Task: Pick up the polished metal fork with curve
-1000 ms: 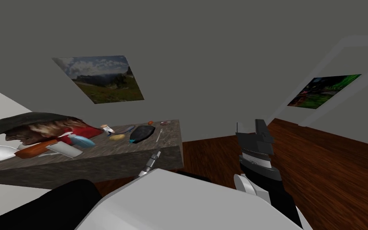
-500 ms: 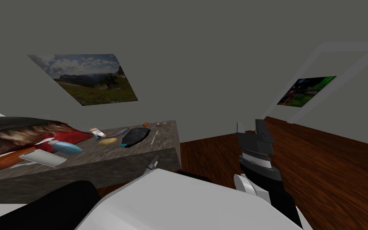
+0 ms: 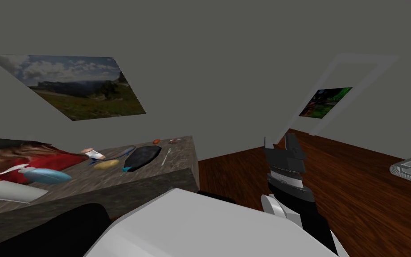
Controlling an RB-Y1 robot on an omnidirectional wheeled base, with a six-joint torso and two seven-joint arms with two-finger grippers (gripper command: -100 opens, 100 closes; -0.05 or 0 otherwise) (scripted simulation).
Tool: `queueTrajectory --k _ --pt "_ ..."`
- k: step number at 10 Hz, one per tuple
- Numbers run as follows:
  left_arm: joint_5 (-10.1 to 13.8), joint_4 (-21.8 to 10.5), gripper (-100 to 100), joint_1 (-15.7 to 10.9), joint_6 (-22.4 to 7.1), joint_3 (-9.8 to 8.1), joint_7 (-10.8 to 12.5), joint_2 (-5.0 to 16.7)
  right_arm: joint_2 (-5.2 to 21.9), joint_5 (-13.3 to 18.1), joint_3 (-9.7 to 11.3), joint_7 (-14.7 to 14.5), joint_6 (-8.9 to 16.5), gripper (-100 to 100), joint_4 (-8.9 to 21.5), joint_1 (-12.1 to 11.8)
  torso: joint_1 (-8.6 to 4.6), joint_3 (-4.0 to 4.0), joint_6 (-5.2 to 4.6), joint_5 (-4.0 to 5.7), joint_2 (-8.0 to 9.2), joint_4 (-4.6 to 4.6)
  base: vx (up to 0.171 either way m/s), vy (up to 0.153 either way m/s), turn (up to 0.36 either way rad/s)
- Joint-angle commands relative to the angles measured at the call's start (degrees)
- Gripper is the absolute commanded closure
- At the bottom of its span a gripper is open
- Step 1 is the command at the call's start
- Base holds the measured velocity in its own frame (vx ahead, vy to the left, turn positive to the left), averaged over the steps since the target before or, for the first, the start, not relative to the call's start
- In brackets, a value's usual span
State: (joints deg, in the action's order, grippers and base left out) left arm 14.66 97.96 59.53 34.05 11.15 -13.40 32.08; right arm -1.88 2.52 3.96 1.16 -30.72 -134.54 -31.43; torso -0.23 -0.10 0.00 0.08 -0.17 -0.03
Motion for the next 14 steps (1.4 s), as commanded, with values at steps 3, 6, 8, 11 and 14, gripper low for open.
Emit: queueTrajectory --k 3,6,8,11,14 --pt "2.65 -6.55 -100 3.76 1.15 2.0 -0.64 5.17 0.0 0.0 0.0 0.0 0.0 0 0.0 0.0 0.05 0.0 0.0 -0.02 0.0 0.0 0.068 -0.06 -0.149" --pt "3.71 -11.32 -100 5.64 1.86 3.0 -1.06 7.64 0.0 0.0 0.0 0.0 0.0 0 0.0 0.0 0.08 -0.07 -0.02 -0.02 -0.13 -0.02 0.093 -0.038 -0.115" --pt "4.71 -14.93 -100 7.42 2.62 3.99 -1.43 10.0 0.0 0.0 0.0 0.0 0.0 0 0.0 0.0 0.08 -0.07 -0.03 -0.02 -0.13 -0.02 0.092 -0.044 -0.127" --pt "5.63 -18.49 -100 9.09 3.41 4.96 -1.76 12.3 0.0 0.0 0.0 0.0 0.0 0 0.0 0.0 0.06 -0.04 0.01 -0.01 -0.06 -0.01 0.068 -0.035 -0.081" --pt "7.21 -23.43 -100 12.08 5.07 6.85 -2.28 16.71 0.0 0.0 -0.01 0.0 0.0 0 0.0 0.0 0.14 0.01 0.0 -0.03 0.02 0.01 0.07 -0.021 -0.13"
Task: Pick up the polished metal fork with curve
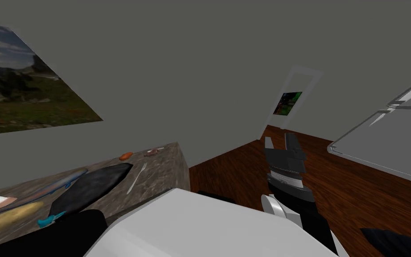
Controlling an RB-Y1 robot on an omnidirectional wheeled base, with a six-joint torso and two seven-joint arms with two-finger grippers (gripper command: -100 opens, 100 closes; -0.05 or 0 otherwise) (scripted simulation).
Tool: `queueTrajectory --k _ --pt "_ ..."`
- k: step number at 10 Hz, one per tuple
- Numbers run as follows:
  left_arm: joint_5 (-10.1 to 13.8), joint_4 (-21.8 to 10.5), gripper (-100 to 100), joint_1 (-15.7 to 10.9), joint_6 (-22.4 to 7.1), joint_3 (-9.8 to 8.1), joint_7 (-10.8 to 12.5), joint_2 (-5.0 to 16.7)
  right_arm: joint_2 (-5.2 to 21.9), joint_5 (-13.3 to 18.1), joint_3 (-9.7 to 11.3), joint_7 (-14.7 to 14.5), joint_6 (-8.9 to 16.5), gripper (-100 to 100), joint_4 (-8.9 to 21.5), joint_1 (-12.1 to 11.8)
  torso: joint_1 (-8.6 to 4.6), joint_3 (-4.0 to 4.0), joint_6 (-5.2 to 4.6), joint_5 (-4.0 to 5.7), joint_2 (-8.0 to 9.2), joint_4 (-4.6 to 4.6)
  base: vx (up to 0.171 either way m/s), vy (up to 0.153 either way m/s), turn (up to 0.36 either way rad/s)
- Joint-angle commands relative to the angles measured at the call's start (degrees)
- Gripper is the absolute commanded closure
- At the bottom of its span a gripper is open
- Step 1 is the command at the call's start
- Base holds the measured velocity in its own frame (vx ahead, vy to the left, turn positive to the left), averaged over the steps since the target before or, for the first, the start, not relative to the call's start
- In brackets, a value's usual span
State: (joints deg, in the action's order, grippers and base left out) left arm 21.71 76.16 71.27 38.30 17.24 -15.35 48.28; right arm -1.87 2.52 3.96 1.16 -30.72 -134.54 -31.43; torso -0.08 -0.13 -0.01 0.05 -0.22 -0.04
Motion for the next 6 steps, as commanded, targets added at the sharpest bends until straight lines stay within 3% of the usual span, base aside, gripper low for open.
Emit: queueTrajectory --k 1,3,4,5,6 --pt "0.16 -2.86 -100 0.34 0.83 0.76 -0.33 0.51 0.0 0.0 0.0 0.0 0.0 0 0.0 0.0 0.0 0.0 0.0 0.0 0.0 0.0 0.093 -0.016 -0.094" --pt "1.4 -8.73 -100 2.72 2.55 2.53 -0.68 4.13 0.0 0.0 0.0 0.0 0.0 0 0.0 0.0 -0.03 -0.05 -0.01 0.0 -0.08 -0.01 0.133 -0.028 -0.203" --pt "1.4 -10.06 -100 2.72 2.55 2.53 -0.68 4.61 0.0 0.0 0.0 0.0 0.0 0 0.0 -0.01 -0.02 -0.14 0.0 0.0 -0.24 -0.05 0.113 -0.018 -0.081" --pt "1.91 -12.19 -100 3.64 3.39 3.35 -0.79 6.5 0.0 0.0 0.0 0.0 0.0 0 0.0 -0.01 -0.02 -0.11 0.01 0.0 -0.17 -0.04 0.099 -0.031 -0.15" --pt "1.91 -12.96 -100 3.64 3.39 3.35 -0.79 6.5 0.0 0.0 0.0 0.0 0.0 0 0.0 0.0 -0.05 -0.08 -0.02 0.0 -0.14 -0.03 0.084 -0.015 -0.074"
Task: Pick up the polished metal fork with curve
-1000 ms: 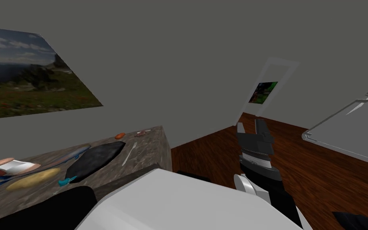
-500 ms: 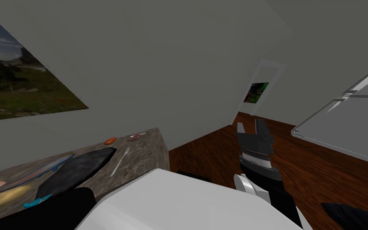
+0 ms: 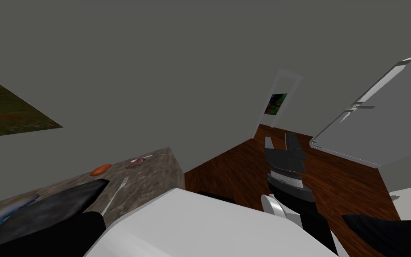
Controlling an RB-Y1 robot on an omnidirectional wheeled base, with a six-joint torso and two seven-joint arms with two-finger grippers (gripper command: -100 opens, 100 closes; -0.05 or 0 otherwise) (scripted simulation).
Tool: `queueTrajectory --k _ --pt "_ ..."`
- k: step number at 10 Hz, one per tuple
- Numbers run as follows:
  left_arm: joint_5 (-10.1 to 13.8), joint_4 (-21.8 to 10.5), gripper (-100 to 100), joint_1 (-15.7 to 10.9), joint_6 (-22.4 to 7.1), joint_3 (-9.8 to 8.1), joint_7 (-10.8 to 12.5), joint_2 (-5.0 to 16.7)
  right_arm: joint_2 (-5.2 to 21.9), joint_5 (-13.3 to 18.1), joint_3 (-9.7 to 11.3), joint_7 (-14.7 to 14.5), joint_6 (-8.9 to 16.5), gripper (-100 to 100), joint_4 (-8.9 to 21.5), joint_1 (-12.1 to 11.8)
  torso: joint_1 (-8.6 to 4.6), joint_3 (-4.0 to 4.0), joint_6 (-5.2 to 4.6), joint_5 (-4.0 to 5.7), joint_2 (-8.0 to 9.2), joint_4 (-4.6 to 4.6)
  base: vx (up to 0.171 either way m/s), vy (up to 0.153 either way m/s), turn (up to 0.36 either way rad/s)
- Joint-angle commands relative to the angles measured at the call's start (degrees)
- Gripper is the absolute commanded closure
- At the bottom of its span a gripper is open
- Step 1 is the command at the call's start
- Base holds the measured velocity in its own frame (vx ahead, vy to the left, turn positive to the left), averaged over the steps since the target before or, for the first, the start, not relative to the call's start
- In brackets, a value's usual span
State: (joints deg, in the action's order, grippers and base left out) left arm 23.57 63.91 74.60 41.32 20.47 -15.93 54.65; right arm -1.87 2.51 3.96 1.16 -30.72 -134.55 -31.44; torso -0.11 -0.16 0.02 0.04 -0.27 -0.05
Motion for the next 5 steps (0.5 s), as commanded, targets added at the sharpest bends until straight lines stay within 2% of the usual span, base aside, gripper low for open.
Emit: queueTrajectory --k 1,3,4,5 --pt "0.46 -2.86 -100 1.02 1.17 0.9 -0.29 1.85 0.0 0.0 0.0 0.0 0.0 0 0.0 0.0 0.0 0.0 0.0 0.0 0.0 0.0 0.105 -0.017 -0.136" --pt "0.46 -3.57 -100 1.02 1.17 0.9 -0.29 1.85 0.0 0.0 0.0 0.0 0.0 0 0.0 0.0 0.02 0.01 -0.01 0.0 0.01 0.0 0.052 -0.001 -0.023" --pt "0.79 -5.25 -100 1.49 1.94 1.62 -0.32 3.41 0.0 0.0 0.0 0.0 0.0 0 0.0 0.01 0.04 0.11 0.01 -0.02 0.2 0.05 0.052 -0.009 -0.097" --pt "0.79 -6.14 -100 1.49 1.94 1.62 -0.32 3.41 0.0 0.0 0.0 0.0 0.0 0 0.0 0.01 0.03 0.1 -0.03 -0.01 0.16 0.05 0.063 0.005 -0.077"
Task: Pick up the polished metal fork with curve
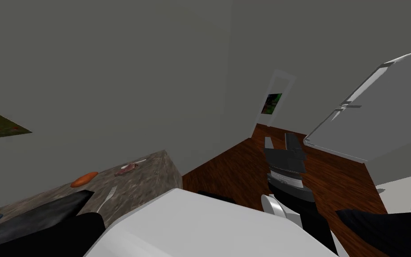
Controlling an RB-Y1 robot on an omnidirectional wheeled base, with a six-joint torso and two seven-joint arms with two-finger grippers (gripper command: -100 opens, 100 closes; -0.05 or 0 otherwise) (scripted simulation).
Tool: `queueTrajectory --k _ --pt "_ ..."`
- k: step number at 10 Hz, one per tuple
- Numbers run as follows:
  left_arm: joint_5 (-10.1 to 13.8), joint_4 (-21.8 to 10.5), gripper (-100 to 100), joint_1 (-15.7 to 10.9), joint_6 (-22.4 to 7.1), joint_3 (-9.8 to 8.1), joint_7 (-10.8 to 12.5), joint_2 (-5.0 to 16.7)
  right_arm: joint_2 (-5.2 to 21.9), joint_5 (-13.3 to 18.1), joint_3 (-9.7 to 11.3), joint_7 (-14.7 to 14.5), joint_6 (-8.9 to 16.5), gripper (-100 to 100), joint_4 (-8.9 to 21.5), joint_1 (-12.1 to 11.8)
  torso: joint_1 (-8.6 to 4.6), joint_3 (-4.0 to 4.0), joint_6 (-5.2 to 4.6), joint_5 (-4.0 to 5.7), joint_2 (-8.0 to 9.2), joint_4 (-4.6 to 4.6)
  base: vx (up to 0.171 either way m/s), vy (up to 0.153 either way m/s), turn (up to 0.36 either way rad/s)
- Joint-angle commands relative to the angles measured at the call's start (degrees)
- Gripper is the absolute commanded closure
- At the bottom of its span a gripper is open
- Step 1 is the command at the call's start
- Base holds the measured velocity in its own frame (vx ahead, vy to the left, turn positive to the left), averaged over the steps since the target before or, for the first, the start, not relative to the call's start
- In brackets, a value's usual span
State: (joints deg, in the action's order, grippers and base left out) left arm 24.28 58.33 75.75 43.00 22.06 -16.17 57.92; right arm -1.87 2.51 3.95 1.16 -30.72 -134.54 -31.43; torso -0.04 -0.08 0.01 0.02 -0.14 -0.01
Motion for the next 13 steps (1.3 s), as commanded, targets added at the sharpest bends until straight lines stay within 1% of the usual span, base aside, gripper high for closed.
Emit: queueTrajectory --k 1,2,3,5,8,9,10,11,12,13 --pt "0.31 -2.86 -100 0.58 0.99 0.68 -0.08 1.52 0.0 0.0 0.0 0.0 0.0 0 0.0 0.0 0.0 0.0 0.0 0.0 0.0 0.0 0.089 0.023 -0.133" --pt "0.47 -4.33 -100 0.59 1.69 1.27 -0.05 2.77 0.0 0.0 0.0 0.0 0.0 0 0.0 0.0 0.06 -0.05 -0.02 -0.01 -0.09 -0.02 0.138 0.022 -0.175" --pt "0.47 -4.95 -100 0.59 1.69 1.27 -0.05 2.77 0.0 0.0 0.0 0.0 0.0 0 0.0 -0.01 0.09 -0.15 -0.04 -0.02 -0.26 -0.06 0.102 0.016 -0.065" --pt "0.59 -8.31 -100 -0.04 2.93 2.23 0.11 4.91 0.0 0.0 0.0 0.0 0.0 0 0.0 0.0 0.04 -0.1 -0.01 -0.01 -0.18 -0.04 0.11 0.023 -0.106" --pt "0.38 -11.58 -100 -2.46 4.33 3.01 0.54 7.43 0.01 0.0 -0.01 0.0 0.0 0 0.0 -0.01 0.28 -0.19 -0.04 -0.07 -0.32 -0.08 0.139 0.081 -0.13" --pt "0.25 -12.27 -100 -3.47 4.67 3.11 0.71 8.07 0.01 0.0 -0.01 0.0 0.0 0 0.0 -0.01 0.36 -0.22 -0.03 -0.1 -0.39 -0.08 0.147 0.154 -0.109" --pt "-0.02 -13.17 -100 -5.45 5.19 3.11 1.05 9.04 0.02 0.0 -0.01 0.0 0.0 0 0.0 -0.01 0.54 -0.23 -0.04 -0.13 -0.39 -0.09 0.148 0.205 -0.149" --pt "-0.14 -13.41 -100 -6.29 5.37 3.06 1.19 9.37 0.02 0.0 -0.02 0.0 0.0 0 0.0 -0.01 0.73 -0.24 -0.05 -0.18 -0.41 -0.09 0.121 0.2 -0.099" --pt "-0.23 -13.54 -100 -6.91 5.5 2.99 1.3 9.57 0.02 0.0 -0.02 0.0 0.0 0 0.0 -0.01 0.73 -0.2 -0.03 -0.19 -0.34 -0.08 0.062 0.101 0.001" --pt "0.07 -12.77 -100 -5.93 5.09 2.72 0.77 9.49 0.01 0.0 -0.01 0.0 0.0 0 0.0 -0.01 0.36 -0.09 0.04 -0.14 -0.14 -0.03 0.011 -0.002 0.036"
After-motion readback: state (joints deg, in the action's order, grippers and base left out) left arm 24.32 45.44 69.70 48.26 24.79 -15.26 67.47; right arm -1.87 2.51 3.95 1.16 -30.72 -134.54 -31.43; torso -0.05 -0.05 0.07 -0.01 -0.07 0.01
